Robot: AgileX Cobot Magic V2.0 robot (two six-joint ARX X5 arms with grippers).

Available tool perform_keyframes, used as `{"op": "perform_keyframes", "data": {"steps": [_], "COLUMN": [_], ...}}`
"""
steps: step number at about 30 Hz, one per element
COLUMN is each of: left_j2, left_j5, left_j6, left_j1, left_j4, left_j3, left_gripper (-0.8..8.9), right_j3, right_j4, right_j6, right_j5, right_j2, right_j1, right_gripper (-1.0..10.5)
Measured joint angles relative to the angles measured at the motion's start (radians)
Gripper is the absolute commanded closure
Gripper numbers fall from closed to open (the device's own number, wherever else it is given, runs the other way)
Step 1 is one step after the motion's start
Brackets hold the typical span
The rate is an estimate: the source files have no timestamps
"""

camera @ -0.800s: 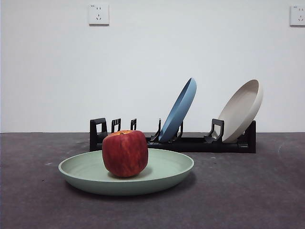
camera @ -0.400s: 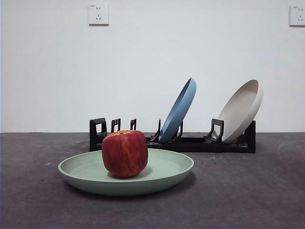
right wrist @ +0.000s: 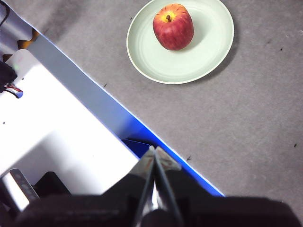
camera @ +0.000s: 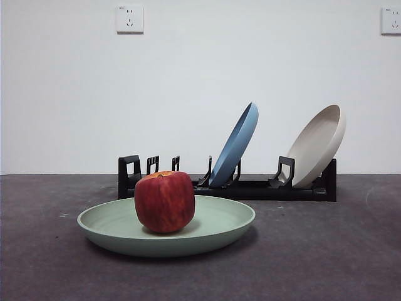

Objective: Take the green plate from the plate rack,put the plate on the table,take the apple from the table,put the apple in the plate

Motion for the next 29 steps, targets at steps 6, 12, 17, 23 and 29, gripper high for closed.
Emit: {"op": "perform_keyframes", "data": {"steps": [6, 12, 17, 23, 29], "left_j2": [0.0, 0.0, 0.0, 0.0, 0.0], "left_j5": [0.047, 0.071, 0.07, 0.071, 0.071], "left_j6": [-0.01, -0.016, -0.016, -0.016, -0.016], "left_j1": [0.0, 0.0, 0.0, 0.0, 0.0], "left_j4": [-0.003, -0.005, -0.005, -0.005, -0.005], "left_j3": [0.0, 0.0, 0.0, 0.0, 0.0], "left_gripper": [8.16, 8.16, 8.16, 8.16, 8.16], "right_j3": [0.0, 0.0, 0.0, 0.0, 0.0], "right_j4": [0.0, 0.0, 0.0, 0.0, 0.0], "right_j6": [0.0, 0.0, 0.0, 0.0, 0.0], "right_j5": [0.0, 0.0, 0.0, 0.0, 0.0], "right_j2": [0.0, 0.0, 0.0, 0.0, 0.0], "right_j1": [0.0, 0.0, 0.0, 0.0, 0.0], "right_gripper": [9.5, 9.5, 9.5, 9.5, 9.5]}}
